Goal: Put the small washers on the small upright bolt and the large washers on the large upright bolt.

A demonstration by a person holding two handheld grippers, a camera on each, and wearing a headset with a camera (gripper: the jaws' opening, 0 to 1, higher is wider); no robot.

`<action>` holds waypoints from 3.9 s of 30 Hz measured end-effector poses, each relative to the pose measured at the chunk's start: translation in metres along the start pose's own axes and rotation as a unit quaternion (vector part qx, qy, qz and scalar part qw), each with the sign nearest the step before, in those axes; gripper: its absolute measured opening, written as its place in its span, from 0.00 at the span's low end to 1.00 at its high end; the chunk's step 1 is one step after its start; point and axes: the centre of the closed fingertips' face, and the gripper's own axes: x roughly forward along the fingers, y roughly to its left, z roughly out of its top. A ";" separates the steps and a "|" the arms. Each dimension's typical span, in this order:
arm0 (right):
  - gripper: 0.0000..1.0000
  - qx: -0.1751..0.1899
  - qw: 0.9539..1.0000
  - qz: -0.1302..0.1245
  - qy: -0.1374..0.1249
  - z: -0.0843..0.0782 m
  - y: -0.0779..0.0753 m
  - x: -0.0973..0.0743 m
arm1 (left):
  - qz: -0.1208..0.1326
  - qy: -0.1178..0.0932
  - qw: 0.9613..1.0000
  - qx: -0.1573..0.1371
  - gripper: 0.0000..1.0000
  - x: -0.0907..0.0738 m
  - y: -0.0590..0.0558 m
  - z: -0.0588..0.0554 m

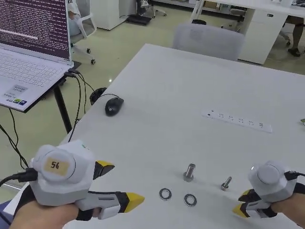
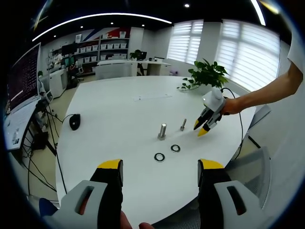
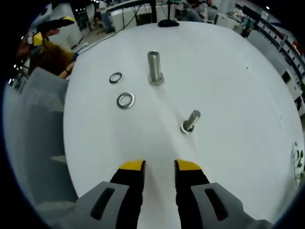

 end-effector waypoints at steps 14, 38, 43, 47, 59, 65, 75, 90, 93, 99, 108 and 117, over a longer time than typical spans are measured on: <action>0.26 -0.048 0.998 0.034 -0.004 0.040 0.037 0.025 | 0.000 -0.003 1.000 0.004 0.63 -0.003 0.001 0.005; 0.29 -0.161 0.985 0.062 0.012 0.093 0.055 0.056 | 0.014 -0.010 1.000 -0.009 0.63 -0.015 0.008 -0.001; 0.29 -0.180 0.981 0.066 0.021 0.090 0.056 0.059 | 0.014 -0.010 1.000 -0.009 0.63 -0.016 0.008 -0.001; 0.27 -0.234 0.970 0.066 0.022 0.091 0.056 0.058 | 0.014 -0.010 1.000 -0.009 0.63 -0.018 0.007 -0.003; 0.24 -0.225 0.972 0.067 0.023 0.093 0.054 0.059 | 0.011 -0.010 1.000 -0.005 0.63 -0.017 0.003 -0.002; 0.24 -0.214 0.975 0.062 0.024 0.094 0.054 0.060 | 0.011 -0.008 1.000 -0.004 0.63 -0.016 0.001 -0.002; 0.26 -0.240 0.968 0.070 0.026 0.096 0.054 0.062 | 0.014 -0.006 1.000 -0.008 0.63 -0.018 0.006 -0.005; 0.23 -0.212 0.975 0.063 0.019 0.097 0.055 0.063 | 0.014 -0.005 1.000 -0.008 0.62 -0.015 0.007 -0.004; 0.23 -0.206 0.977 0.060 0.017 0.097 0.054 0.061 | 0.015 -0.004 1.000 -0.008 0.62 -0.016 0.009 -0.005; 0.23 -0.192 0.980 0.054 0.006 0.099 0.049 0.051 | 0.015 -0.002 1.000 -0.010 0.62 -0.015 0.010 -0.006; 0.23 -0.185 0.982 0.032 -0.015 0.109 0.040 0.023 | 0.011 -0.005 1.000 -0.008 0.62 -0.012 0.009 -0.002; 0.23 -0.191 0.981 0.012 -0.035 0.132 0.028 -0.008 | 0.006 -0.006 1.000 -0.007 0.62 -0.008 0.009 -0.001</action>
